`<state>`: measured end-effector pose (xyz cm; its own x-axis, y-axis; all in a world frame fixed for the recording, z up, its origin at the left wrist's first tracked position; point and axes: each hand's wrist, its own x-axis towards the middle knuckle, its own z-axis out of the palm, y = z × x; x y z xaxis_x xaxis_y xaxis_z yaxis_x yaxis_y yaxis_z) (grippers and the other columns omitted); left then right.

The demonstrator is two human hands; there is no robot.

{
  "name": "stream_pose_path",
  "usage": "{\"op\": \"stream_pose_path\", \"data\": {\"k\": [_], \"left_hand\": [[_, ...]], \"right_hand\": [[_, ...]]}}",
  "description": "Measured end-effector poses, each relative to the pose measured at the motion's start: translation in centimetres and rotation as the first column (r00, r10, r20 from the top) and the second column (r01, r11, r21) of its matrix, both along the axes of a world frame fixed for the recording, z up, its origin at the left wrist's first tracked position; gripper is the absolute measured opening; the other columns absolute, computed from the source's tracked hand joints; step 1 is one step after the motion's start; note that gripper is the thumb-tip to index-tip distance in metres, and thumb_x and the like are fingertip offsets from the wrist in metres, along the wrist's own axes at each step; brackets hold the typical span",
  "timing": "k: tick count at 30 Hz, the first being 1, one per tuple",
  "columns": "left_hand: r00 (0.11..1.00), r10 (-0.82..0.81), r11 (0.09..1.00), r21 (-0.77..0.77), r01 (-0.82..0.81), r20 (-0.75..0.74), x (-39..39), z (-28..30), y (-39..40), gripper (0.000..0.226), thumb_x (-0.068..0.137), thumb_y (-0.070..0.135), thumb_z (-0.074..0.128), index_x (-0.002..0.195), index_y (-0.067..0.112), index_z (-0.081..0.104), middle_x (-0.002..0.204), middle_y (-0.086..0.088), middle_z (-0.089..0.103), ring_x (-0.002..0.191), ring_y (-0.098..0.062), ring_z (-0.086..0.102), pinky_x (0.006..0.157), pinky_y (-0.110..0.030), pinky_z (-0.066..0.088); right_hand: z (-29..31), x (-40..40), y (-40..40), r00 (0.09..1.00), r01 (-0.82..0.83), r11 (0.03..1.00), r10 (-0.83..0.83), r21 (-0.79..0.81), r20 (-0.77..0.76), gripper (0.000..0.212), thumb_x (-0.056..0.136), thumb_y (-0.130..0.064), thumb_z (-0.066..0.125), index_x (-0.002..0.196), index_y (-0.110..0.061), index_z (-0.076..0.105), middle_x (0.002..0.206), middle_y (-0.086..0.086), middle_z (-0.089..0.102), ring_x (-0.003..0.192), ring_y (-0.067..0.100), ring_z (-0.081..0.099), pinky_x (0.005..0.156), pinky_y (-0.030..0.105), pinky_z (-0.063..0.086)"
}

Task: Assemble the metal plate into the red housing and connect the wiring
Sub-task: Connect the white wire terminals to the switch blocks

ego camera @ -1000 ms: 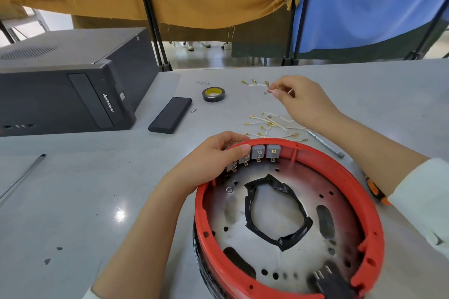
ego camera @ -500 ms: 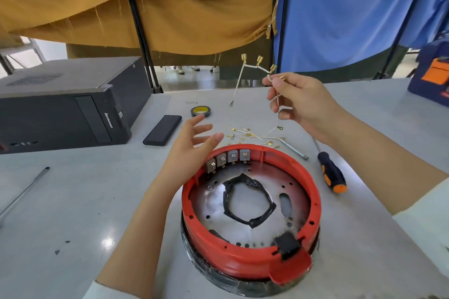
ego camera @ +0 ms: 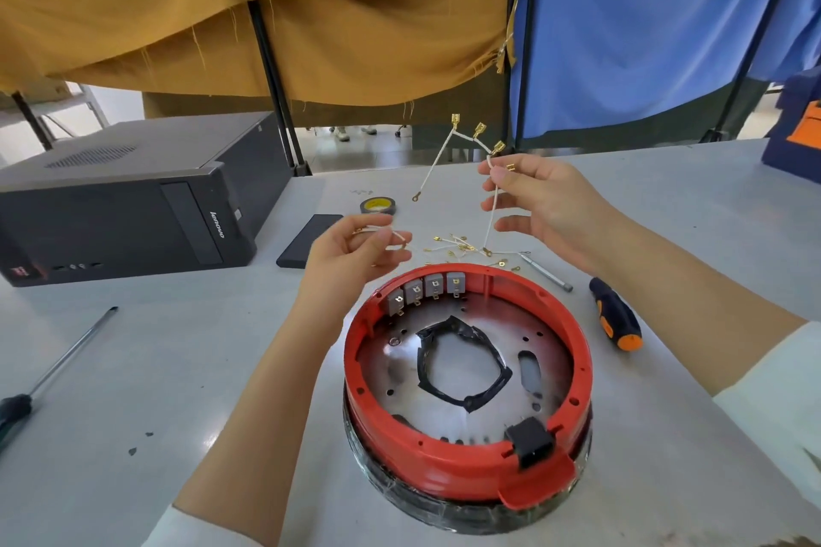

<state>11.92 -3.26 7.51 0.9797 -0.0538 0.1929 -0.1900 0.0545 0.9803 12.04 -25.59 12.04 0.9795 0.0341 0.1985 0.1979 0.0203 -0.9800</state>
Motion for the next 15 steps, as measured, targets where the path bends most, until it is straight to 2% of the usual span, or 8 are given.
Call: {"op": "stream_pose_path", "data": {"k": [2,4,6,8,11,13,14,15], "left_hand": [[0.995,0.083,0.996,-0.039,-0.085,-0.048,1.4,0.5,-0.1,0.019,0.097,0.004,0.054,0.109,0.017,0.06,0.084,0.002,0.077,0.075,-0.015,0.074,0.076,-0.026,0.061],[0.98,0.136,0.985,-0.084,-0.149,-0.143,3.3,0.6,0.0,0.033,0.095,0.007,0.058,0.125,0.017,0.05,0.094,-0.001,0.075,0.076,-0.016,0.075,0.075,-0.028,0.061],[0.963,0.118,0.981,-0.123,-0.151,-0.241,5.0,0.1,0.1,0.054,0.095,0.011,0.062,0.142,0.015,0.036,0.103,-0.003,0.073,0.08,-0.019,0.074,0.076,-0.032,0.06],[0.942,0.1,0.985,-0.099,-0.139,-0.319,6.6,-0.9,-0.1,0.069,0.094,0.013,0.064,0.15,0.014,0.024,0.11,-0.006,0.069,0.085,-0.022,0.073,0.081,-0.035,0.059],[0.926,0.209,0.976,0.132,-0.176,-0.315,8.6,-3.0,-0.1,0.075,0.093,0.018,0.065,0.152,0.02,0.019,0.129,-0.009,0.056,0.102,-0.022,0.066,0.094,-0.038,0.053],[0.961,0.24,0.897,0.41,-0.167,-0.134,9.5,-4.4,0.0,0.069,0.092,0.022,0.067,0.149,0.022,0.028,0.143,-0.006,0.044,0.125,-0.022,0.051,0.107,-0.039,0.042],[0.981,0.193,0.838,0.526,-0.146,-0.035,9.8,-5.1,0.0,0.059,0.092,0.024,0.067,0.144,0.022,0.039,0.143,-0.003,0.044,0.132,-0.02,0.044,0.111,-0.034,0.036],[0.993,0.118,0.789,0.605,-0.113,0.031,10.1,-5.6,0.0,0.047,0.092,0.026,0.066,0.136,0.024,0.05,0.138,0.002,0.048,0.134,-0.015,0.042,0.109,-0.023,0.033]], "right_hand": [[-0.3,1.2,0.0,0.998,0.059,0.997,-0.06,-0.047,-0.025,0.013,0.095,-0.015,0.056,0.103,-0.012,0.066,0.086,0.003,0.058,0.072,0.012,0.06,0.056,0.023,0.053],[-0.8,3.0,0.1,0.989,0.11,0.993,-0.114,-0.046,-0.091,0.016,0.094,-0.013,0.058,0.108,-0.008,0.064,0.084,0.004,0.058,0.068,0.013,0.061,0.054,0.022,0.052],[-1.7,4.9,0.5,0.973,0.131,0.991,-0.129,0.0,-0.189,0.022,0.092,-0.01,0.06,0.113,-0.003,0.061,0.082,0.006,0.059,0.065,0.014,0.061,0.052,0.021,0.054],[-2.7,7.0,1.0,0.955,0.117,0.993,-0.115,-0.009,-0.275,0.025,0.091,-0.008,0.061,0.116,-0.001,0.059,0.082,0.009,0.06,0.064,0.016,0.061,0.052,0.022,0.055],[-4.3,9.6,1.9,0.926,0.018,0.996,-0.05,-0.089,-0.374,0.024,0.091,-0.006,0.061,0.114,0.002,0.059,0.078,0.01,0.06,0.061,0.017,0.061,0.054,0.024,0.058],[-5.1,10.9,2.5,0.902,-0.046,0.991,-0.014,-0.129,-0.432,0.022,0.091,-0.004,0.06,0.111,0.005,0.059,0.078,0.01,0.062,0.061,0.017,0.062,0.055,0.024,0.058],[-5.4,11.4,2.8,0.893,-0.07,0.987,-0.003,-0.145,-0.45,0.022,0.091,-0.003,0.059,0.11,0.007,0.059,0.079,0.012,0.063,0.062,0.018,0.062,0.056,0.024,0.059],[-5.6,11.9,3.0,0.889,-0.088,0.982,0.003,-0.166,-0.458,0.023,0.091,-0.002,0.059,0.111,0.01,0.059,0.083,0.014,0.063,0.064,0.019,0.063,0.058,0.024,0.059]]}}
